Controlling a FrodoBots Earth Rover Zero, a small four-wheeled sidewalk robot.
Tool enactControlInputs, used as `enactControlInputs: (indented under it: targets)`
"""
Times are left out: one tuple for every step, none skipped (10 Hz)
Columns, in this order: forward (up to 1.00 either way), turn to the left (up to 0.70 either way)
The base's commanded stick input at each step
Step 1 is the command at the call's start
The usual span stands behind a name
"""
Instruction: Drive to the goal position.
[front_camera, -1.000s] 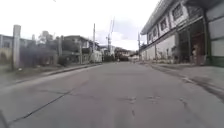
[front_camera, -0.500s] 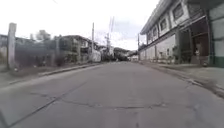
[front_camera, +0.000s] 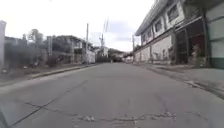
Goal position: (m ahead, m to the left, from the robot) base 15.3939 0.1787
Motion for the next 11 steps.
enactControlInputs:
  targets:
    - [0.63, -0.31]
    - [0.63, -0.25]
    - [0.63, -0.01]
    - [0.63, 0.00]
    - [0.63, 0.00]
    - [0.63, 0.00]
    - [0.63, 0.00]
    - [0.63, 0.00]
    - [0.63, 0.00]
    - [0.63, 0.00]
    - [0.63, 0.00]
